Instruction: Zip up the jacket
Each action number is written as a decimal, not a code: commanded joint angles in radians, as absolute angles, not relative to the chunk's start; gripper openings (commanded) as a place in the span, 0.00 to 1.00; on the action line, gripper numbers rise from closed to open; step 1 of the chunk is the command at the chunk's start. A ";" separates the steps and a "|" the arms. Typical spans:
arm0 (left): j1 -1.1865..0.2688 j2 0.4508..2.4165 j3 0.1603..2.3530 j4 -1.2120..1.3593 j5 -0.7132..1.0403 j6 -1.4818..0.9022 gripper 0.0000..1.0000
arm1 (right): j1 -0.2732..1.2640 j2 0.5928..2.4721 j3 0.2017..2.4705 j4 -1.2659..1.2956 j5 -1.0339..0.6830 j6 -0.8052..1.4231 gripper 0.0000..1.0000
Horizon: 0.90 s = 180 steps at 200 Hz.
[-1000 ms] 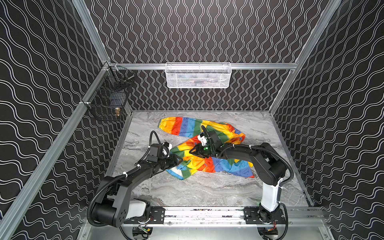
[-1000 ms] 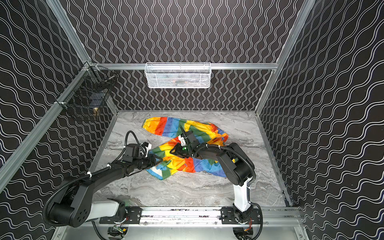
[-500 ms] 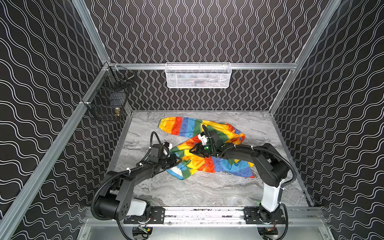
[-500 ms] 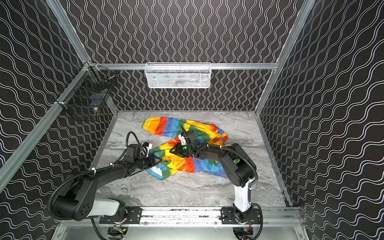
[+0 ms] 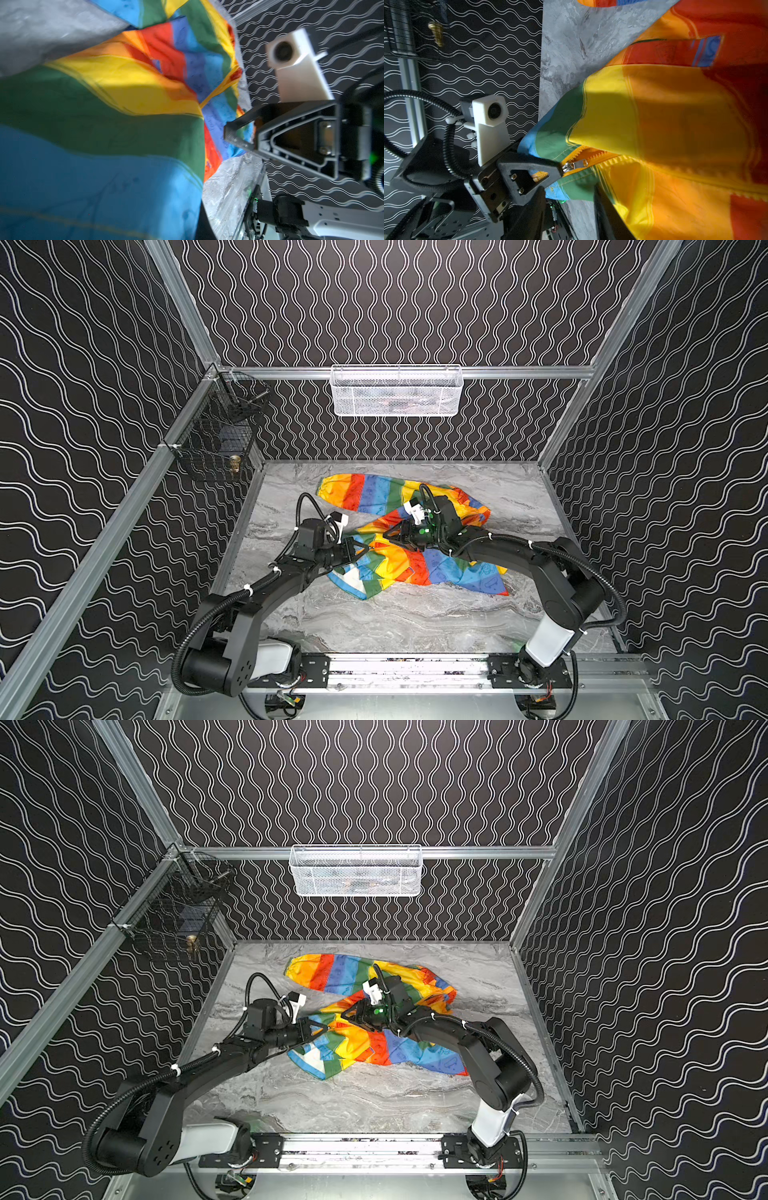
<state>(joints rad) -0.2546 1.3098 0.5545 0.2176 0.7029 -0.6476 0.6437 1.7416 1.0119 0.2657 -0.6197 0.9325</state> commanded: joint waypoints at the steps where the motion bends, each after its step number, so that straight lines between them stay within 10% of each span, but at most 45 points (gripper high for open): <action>1: -0.253 1.308 0.578 0.267 0.796 -0.642 0.00 | 0.640 1.721 1.004 0.382 -0.674 1.003 0.43; 180: -0.255 1.344 0.603 0.442 0.975 -0.768 0.00 | 0.632 1.761 0.922 0.632 -0.738 1.158 0.46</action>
<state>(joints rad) -0.2546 1.3525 0.5972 0.4164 0.9508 -0.7799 0.6327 1.7554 0.9150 0.5671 -0.7235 1.1366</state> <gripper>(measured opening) 0.067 0.472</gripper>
